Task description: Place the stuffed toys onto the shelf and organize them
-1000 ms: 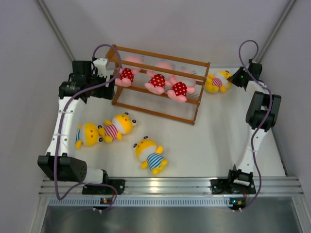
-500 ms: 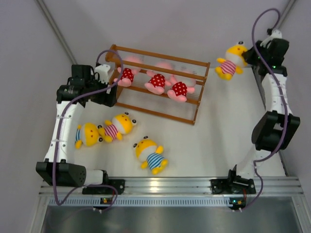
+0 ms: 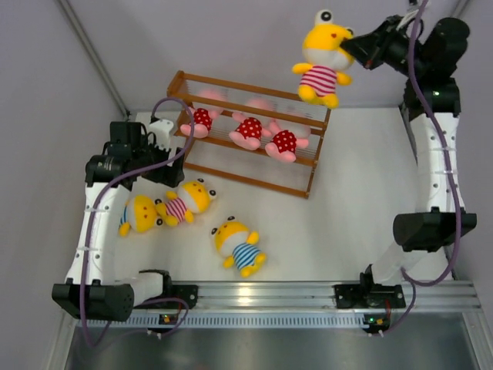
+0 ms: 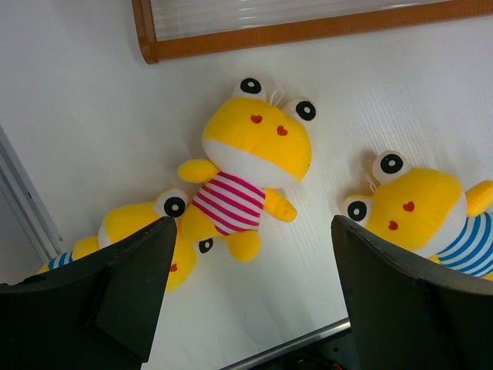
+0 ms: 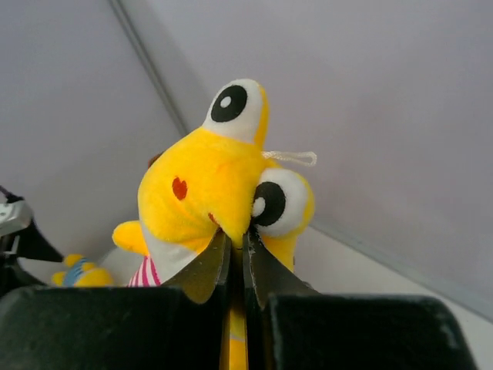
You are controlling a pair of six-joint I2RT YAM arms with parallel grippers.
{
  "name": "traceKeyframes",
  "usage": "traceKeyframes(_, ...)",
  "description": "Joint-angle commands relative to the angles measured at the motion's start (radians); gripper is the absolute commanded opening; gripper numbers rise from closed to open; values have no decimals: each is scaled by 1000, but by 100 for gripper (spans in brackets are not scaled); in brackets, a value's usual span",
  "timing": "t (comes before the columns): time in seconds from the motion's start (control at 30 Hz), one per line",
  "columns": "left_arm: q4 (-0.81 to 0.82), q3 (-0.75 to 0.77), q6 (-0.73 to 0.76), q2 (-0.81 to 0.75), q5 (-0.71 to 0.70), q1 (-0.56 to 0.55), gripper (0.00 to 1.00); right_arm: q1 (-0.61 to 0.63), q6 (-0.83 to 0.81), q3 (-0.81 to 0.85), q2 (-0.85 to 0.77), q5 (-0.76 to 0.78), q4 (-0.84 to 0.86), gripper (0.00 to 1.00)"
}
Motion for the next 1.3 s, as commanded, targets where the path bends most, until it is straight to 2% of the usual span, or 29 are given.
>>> traceKeyframes(0.0, 4, -19, 23, -29, -4, 2, 88, 107, 231, -40, 91, -21, 37, 0)
traceKeyframes(0.07, 4, -27, 23, -34, -5, 2, 87, 145, 296, -109, 108, -26, 161, 0)
traceKeyframes(0.23, 4, -39, 23, -35, -4, 2, 87, 187, 376, -66, 218, -18, 204, 0)
traceKeyframes(0.33, 4, -46, 23, -35, -1, 2, 87, 186, 339, 3, 272, 26, 88, 0)
traceKeyframes(0.5, 4, -50, 23, -31, -13, 2, 87, 187, 273, 6, 292, 60, -38, 0)
traceKeyframes(0.7, 4, -52, 25, -25, -15, 2, 86, 176, 178, 6, 234, 80, -177, 0)
traceKeyframes(0.93, 4, -52, 25, -21, -24, 2, 86, 146, 126, 8, 205, 94, -268, 0)
traceKeyframes(1.1, 4, -53, 25, -23, -27, 2, 86, 140, 138, -14, 207, 89, -265, 0)
traceKeyframes(1.13, 4, -53, 27, -21, -25, 2, 86, 138, 141, -24, 208, 83, -250, 4)
traceKeyframes(1.17, 4, -55, 27, -23, -30, 2, 86, 138, 144, -35, 205, 80, -232, 15)
traceKeyframes(1.23, 4, -59, 31, -25, -33, 2, 87, 138, 146, -49, 205, 80, -225, 23)
traceKeyframes(1.27, 3, -62, 34, -25, -34, 2, 87, 140, 144, -51, 203, 78, -222, 33)
